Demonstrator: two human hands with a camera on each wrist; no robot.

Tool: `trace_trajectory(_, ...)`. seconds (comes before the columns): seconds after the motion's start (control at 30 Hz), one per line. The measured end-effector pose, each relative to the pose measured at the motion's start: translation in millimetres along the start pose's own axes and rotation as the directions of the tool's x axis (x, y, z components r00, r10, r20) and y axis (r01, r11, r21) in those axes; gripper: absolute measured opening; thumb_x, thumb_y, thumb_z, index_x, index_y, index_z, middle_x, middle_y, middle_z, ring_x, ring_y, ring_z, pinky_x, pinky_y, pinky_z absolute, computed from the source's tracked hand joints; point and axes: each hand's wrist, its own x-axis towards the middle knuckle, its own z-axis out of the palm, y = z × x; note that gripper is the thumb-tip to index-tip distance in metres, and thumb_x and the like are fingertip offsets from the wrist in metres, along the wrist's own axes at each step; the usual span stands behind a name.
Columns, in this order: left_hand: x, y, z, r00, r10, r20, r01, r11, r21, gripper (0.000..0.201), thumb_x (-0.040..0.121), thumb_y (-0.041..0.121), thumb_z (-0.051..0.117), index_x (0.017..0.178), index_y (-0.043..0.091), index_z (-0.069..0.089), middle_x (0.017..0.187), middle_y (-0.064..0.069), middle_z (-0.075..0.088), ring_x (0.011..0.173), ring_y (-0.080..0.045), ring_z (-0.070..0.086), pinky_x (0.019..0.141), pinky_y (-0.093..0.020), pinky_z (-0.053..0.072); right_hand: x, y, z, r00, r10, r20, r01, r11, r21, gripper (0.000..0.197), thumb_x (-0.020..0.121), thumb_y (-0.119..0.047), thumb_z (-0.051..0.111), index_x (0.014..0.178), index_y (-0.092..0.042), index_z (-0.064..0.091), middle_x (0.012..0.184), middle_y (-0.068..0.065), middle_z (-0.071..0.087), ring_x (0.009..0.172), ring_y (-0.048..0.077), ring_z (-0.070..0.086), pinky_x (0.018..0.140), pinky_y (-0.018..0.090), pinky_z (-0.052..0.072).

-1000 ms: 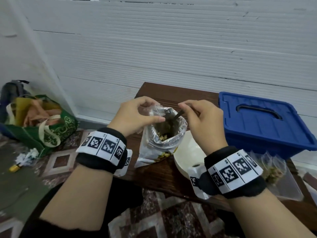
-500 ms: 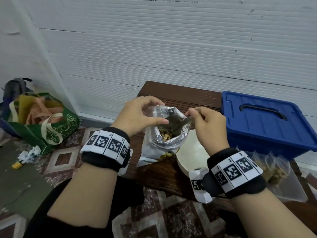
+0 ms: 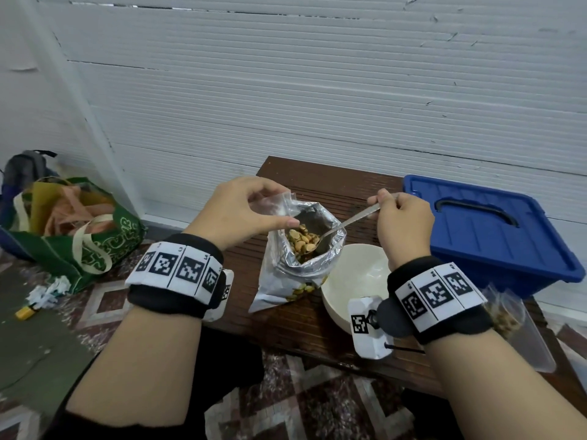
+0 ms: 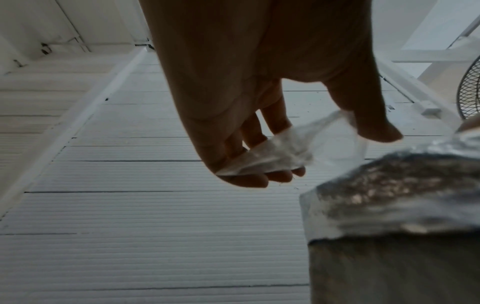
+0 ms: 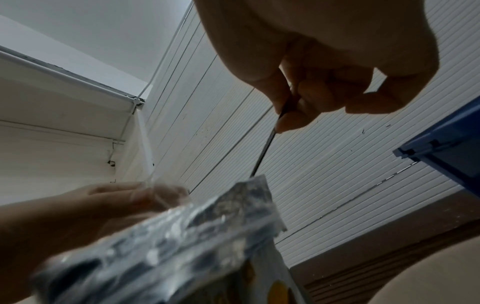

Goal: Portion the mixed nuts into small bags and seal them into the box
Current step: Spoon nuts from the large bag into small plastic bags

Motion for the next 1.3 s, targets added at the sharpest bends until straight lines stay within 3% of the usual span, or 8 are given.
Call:
trace_trajectory(0.33,0,7,3,0.991,-0.005,0.131,-0.008,0.995,0.098,0.049,0.061,0.042,0.086,0.105,0.030,0.068,0.100,0.020,0.060,0.089,0.011,0.051,0.067,0.002,0.036,19,-21,-35,0.995,-0.071,-0.069,0.072,0.997,0.009,0.030,0.099,-0.023,0.047,0.079,-0.017,0.067,0.074,0.002,0.063,0.075,0.014,0.056,0.068,0.022,0.038)
trace_trajectory(0.43,1,7,6,0.989,0.000,0.147,-0.019,0.992,0.126,0.053,0.059,0.046,0.085,0.107,0.029,0.068,0.101,0.017,0.061,0.094,0.006,0.054,0.073,-0.006,0.040,23,-26,-38,0.994,-0.074,-0.078,0.077,0.996,0.034,0.030,0.099,-0.022,0.047,0.080,-0.015,0.069,0.065,-0.006,0.060,0.064,0.006,0.053,0.068,0.021,0.039)
trace_trajectory(0.6,0,11,12,0.991,0.017,0.133,-0.036,0.989,0.143,0.051,0.058,0.046,0.086,0.102,0.028,0.067,0.102,0.014,0.062,0.095,-0.003,0.056,0.083,-0.023,0.049,18,-28,-27,0.997,-0.068,-0.025,0.069,0.997,0.046,0.031,0.099,-0.024,0.048,0.077,-0.017,0.068,0.066,-0.004,0.061,0.067,0.011,0.055,0.066,0.024,0.042)
trace_trajectory(0.67,1,12,14,0.990,0.022,0.138,-0.044,0.986,0.159,0.048,0.058,0.045,0.086,0.099,0.029,0.066,0.100,0.013,0.062,0.093,-0.004,0.055,0.081,-0.023,0.048,14,-27,-20,0.999,-0.051,-0.002,0.051,0.998,0.046,0.032,0.099,-0.024,0.048,0.076,-0.018,0.069,0.068,-0.002,0.062,0.066,0.011,0.055,0.062,0.024,0.042)
trace_trajectory(0.83,4,9,18,0.989,0.047,0.141,-0.079,0.970,0.229,0.048,0.058,0.051,0.084,0.096,0.030,0.067,0.093,0.015,0.061,0.091,-0.006,0.050,0.070,-0.018,0.038,11,-25,-11,1.000,-0.011,-0.001,0.011,0.997,0.080,0.037,0.099,-0.025,0.048,0.066,-0.023,0.064,0.070,-0.002,0.062,0.075,0.017,0.059,0.073,0.033,0.050)
trace_trajectory(1.0,3,13,23,0.992,0.050,0.116,-0.077,0.966,0.248,0.047,0.058,0.064,0.076,0.094,0.038,0.064,0.097,0.018,0.061,0.104,-0.012,0.048,0.096,-0.042,0.041,13,-24,-9,1.000,0.030,-0.004,-0.029,0.990,0.136,0.038,0.097,-0.024,0.050,0.063,-0.026,0.066,0.060,-0.005,0.063,0.084,0.022,0.065,0.087,0.045,0.053)
trace_trajectory(1.17,2,20,27,0.991,0.050,0.120,-0.075,0.973,0.217,0.036,0.059,0.067,0.073,0.081,0.041,0.061,0.087,0.023,0.059,0.095,-0.006,0.051,0.098,-0.045,0.040,8,-27,-4,0.999,-0.031,0.040,0.024,0.983,0.180,0.036,0.098,-0.025,0.051,0.066,-0.027,0.067,0.060,-0.006,0.063,0.076,0.015,0.063,0.082,0.036,0.053)
trace_trajectory(1.3,3,15,27,0.995,0.032,0.096,-0.046,0.988,0.148,0.053,0.048,0.081,0.068,0.080,0.039,0.064,0.085,0.018,0.065,0.091,-0.007,0.059,0.095,-0.047,0.045,4,-28,-4,0.985,-0.152,0.080,0.132,0.968,0.214,0.029,0.098,-0.028,0.051,0.075,-0.022,0.069,0.070,-0.004,0.068,0.076,0.007,0.062,0.070,0.018,0.044)
